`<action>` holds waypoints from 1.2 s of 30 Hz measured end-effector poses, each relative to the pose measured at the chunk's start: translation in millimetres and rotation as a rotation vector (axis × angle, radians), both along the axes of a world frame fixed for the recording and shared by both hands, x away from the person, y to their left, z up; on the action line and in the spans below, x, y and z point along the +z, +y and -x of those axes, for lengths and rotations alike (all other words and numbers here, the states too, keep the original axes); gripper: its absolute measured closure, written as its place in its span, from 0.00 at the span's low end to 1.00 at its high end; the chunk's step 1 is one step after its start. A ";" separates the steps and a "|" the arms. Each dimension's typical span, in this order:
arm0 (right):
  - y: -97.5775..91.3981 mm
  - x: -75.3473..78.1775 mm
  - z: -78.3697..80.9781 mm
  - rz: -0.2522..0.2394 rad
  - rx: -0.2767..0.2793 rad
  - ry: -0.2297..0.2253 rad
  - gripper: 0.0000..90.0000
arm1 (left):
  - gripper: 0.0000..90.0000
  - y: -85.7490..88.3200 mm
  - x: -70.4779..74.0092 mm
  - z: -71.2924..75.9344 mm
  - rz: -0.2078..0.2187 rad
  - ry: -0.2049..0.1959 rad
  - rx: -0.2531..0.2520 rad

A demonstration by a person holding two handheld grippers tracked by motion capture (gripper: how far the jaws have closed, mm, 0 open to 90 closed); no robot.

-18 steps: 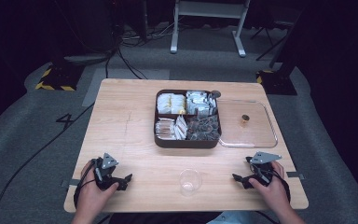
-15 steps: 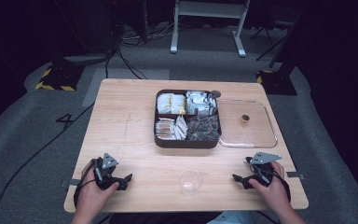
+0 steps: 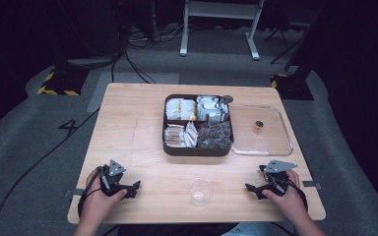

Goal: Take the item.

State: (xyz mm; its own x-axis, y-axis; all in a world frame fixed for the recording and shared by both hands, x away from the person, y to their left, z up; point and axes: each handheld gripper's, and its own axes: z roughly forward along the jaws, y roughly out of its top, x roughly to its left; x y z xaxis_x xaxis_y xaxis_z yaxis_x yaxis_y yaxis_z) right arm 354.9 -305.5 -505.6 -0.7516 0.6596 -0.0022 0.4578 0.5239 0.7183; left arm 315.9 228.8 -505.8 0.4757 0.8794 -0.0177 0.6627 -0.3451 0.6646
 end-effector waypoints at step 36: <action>0.2 0.0 0.7 0.000 -0.006 0.000 0.04 | 0.40 -48.1 105.7 -14.2 0.062 -0.105 -0.007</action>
State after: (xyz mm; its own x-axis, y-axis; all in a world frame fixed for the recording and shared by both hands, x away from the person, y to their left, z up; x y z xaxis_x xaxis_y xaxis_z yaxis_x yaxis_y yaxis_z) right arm 354.2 -305.4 -505.6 -0.7477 0.6640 -0.0022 0.4608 0.5214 0.7182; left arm 330.1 180.7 -400.0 0.4843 0.8746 -0.0215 0.5862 -0.3061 0.7501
